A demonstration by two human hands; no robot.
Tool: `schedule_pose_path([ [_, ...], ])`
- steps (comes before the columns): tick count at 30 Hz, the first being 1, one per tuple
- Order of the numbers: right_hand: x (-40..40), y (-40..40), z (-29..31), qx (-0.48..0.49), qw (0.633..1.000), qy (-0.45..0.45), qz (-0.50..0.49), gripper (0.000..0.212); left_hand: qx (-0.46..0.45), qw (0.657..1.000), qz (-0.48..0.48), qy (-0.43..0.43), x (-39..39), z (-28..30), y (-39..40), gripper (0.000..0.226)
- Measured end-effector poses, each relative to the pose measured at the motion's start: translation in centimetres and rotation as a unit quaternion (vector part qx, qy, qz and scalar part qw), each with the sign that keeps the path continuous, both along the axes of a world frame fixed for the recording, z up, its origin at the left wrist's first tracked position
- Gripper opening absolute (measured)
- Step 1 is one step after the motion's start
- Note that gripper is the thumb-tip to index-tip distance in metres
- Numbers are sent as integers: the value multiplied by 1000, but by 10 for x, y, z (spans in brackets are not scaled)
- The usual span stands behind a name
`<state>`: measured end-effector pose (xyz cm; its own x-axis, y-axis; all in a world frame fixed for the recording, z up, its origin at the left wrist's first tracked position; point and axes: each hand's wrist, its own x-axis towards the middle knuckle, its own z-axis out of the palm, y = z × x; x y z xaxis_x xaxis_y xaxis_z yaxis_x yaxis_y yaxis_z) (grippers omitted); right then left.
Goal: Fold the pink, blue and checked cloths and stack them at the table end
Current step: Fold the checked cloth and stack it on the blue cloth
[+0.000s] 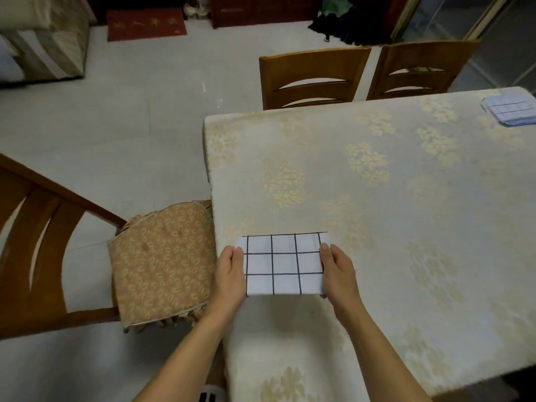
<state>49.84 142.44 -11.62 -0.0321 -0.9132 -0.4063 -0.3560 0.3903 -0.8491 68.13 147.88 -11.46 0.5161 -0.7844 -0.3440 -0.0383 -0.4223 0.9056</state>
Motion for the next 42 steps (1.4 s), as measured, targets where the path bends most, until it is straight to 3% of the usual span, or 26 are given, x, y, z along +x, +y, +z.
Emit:
schedule_pose_path([
  [6, -4, 48, 19, -95, 994, 25, 42, 40, -16, 999, 33, -40, -16, 12, 62, 31],
  [12, 11, 91, 24, -114, 989, 6, 90, 35, -9, 992, 114, -61, -11, 18, 130, 25],
  [20, 77, 149, 44, -149, 961, 7, 231, 42, -6, 972, 228, -58, 26, 37, 223, 27],
  [28, 171, 229, 46, -125, 916, -29, 380, 20, 38, 915, 386, -112, 70, 49, 339, 27],
  [36, 274, 342, 48, -106, 859, -47, 499, 25, 69, 849, 509, -120, 137, 39, 475, 33],
  [42, 349, 426, 45, -144, 834, -40, 532, 28, 59, 831, 540, -124, 192, 39, 566, 34],
])
